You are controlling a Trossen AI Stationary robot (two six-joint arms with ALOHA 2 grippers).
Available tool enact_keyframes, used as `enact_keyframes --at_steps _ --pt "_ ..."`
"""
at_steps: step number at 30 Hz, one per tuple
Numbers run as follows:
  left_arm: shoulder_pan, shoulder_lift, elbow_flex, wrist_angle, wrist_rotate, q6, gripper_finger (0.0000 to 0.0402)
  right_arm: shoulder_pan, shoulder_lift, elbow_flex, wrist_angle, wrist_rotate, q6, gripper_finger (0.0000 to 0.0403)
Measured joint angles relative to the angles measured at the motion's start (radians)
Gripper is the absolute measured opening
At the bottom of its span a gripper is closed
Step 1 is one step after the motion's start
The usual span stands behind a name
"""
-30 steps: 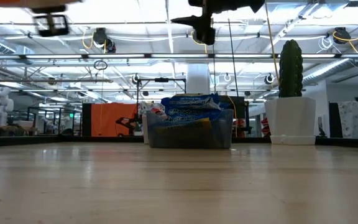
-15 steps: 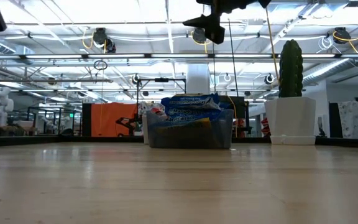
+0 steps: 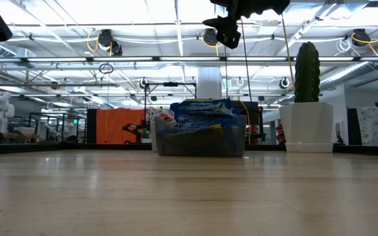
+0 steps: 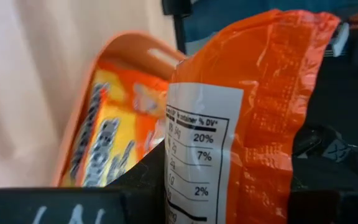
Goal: Sort Maruchan noodles
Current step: Put the orange noodle pack into the orange bin
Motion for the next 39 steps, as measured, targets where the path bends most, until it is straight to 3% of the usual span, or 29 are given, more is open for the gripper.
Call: enact_keyframes --at_steps 8,13,24,29,39 --pt "-0.053 0.139 0.000 0.091 0.050 -0.108 0.0123 -0.054 0.000 0.000 -0.084 -0.136 -0.079 0.0253" --pt "-0.100 0.173 0.000 0.103 0.015 -0.159 0.0162 -0.080 0.000 0.000 -0.090 -0.225 -0.077 0.0253" --pt "-0.124 0.190 0.000 0.085 -0.040 -0.287 0.0249 -0.111 -0.052 -0.002 -0.106 -0.190 -0.094 0.0253" --pt "-0.126 0.182 0.038 0.080 -0.072 -0.330 0.0261 -0.125 -0.063 -0.002 -0.093 -0.164 -0.105 0.0253" --pt "-0.156 0.180 0.143 -0.015 -0.246 -0.326 0.0271 -0.147 -0.065 -0.001 -0.073 -0.162 -0.108 0.0253"
